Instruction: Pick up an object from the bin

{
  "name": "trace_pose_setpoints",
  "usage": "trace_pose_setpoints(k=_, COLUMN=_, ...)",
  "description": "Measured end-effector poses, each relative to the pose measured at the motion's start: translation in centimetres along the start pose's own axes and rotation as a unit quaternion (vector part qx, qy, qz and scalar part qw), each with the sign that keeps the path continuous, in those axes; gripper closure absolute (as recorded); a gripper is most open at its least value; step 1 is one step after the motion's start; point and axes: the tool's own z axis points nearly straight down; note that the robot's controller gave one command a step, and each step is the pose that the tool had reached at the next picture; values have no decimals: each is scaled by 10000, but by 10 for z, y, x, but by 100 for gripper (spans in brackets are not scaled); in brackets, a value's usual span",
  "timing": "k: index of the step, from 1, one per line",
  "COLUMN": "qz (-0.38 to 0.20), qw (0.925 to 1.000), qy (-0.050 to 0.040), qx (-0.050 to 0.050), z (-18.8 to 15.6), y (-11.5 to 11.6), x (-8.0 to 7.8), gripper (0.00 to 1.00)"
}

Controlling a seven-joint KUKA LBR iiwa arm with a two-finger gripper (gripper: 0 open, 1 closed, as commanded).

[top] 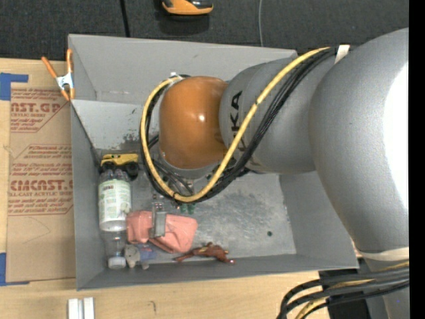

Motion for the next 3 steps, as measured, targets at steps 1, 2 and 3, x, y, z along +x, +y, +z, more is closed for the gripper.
trace_pose_setpoints(k=1, qz=7, qw=10000, qy=-28, qx=-7, z=-4, y=-1, x=-1, gripper=0)
trace_pose_setpoints(k=2, qz=-151, qw=9999, qy=-36, qx=-8, z=17, y=-5, x=8, gripper=0)
trace_pose_setpoints(k=3, qz=16, qw=10000, qy=-50, qx=-10, z=61, y=-10, x=43, gripper=0)
